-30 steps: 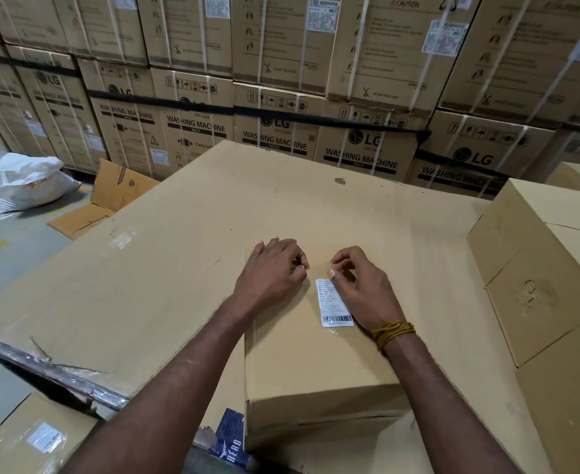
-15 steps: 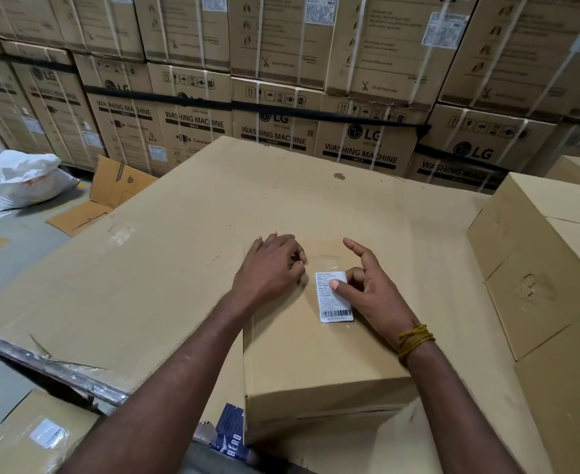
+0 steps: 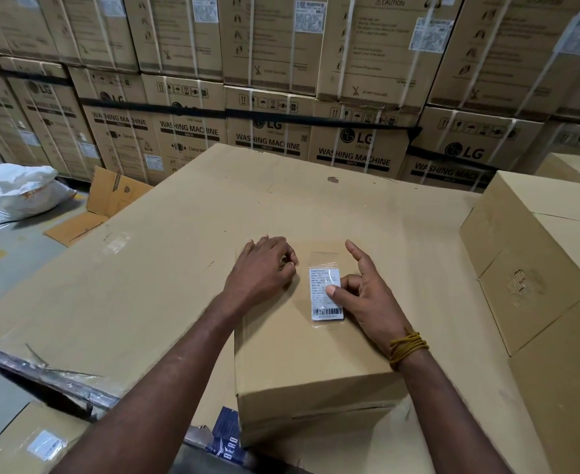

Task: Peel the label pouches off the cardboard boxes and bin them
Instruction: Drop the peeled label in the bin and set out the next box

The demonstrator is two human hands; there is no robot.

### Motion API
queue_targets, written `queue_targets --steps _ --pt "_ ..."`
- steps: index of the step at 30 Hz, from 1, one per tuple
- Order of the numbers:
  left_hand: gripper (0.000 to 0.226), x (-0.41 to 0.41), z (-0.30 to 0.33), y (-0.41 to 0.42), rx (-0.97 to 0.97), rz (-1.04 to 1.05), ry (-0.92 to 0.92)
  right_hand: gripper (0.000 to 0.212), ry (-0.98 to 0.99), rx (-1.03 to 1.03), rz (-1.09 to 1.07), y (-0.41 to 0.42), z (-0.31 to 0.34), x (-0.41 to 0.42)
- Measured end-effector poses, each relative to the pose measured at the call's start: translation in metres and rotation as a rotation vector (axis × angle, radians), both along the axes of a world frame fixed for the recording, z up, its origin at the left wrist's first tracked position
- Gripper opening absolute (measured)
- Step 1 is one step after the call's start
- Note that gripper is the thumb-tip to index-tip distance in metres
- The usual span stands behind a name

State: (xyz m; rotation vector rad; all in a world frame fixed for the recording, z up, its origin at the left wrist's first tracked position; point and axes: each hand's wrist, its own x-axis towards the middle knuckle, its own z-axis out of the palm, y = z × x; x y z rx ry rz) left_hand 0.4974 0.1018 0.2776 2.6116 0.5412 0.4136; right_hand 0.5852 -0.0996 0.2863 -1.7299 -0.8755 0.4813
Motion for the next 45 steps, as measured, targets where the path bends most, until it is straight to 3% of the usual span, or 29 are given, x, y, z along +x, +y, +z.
queue_targets --steps 17,23,30,33,36,39,45 --pt "0.01 0.002 -0.004 0.003 -0.003 0.001 0.022 0.077 0.043 0.081 -0.085 -0.003 -0.002 0.004" --pt "0.01 0.0 -0.003 -0.003 -0.024 0.017 -0.013 0.084 0.036 0.07 -0.099 -0.001 -0.008 0.007" --pt "0.016 -0.02 0.008 -0.045 -0.338 0.129 -0.155 0.079 0.058 0.079 -0.117 0.001 -0.012 0.012" --pt "0.022 -0.035 0.014 -0.07 -0.486 0.249 -0.309 0.07 0.059 0.072 -0.128 0.001 -0.013 0.013" --pt "0.018 -0.047 0.02 -0.09 -0.527 0.297 -0.401 0.047 0.118 0.092 -0.098 0.002 -0.014 0.015" --pt "0.015 -0.053 0.022 -0.109 -0.588 0.282 -0.387 0.027 0.181 0.121 -0.065 0.001 -0.016 0.016" --pt "0.012 -0.056 0.021 -0.135 -0.579 0.318 -0.385 0.013 0.152 0.126 -0.037 -0.009 -0.016 0.012"
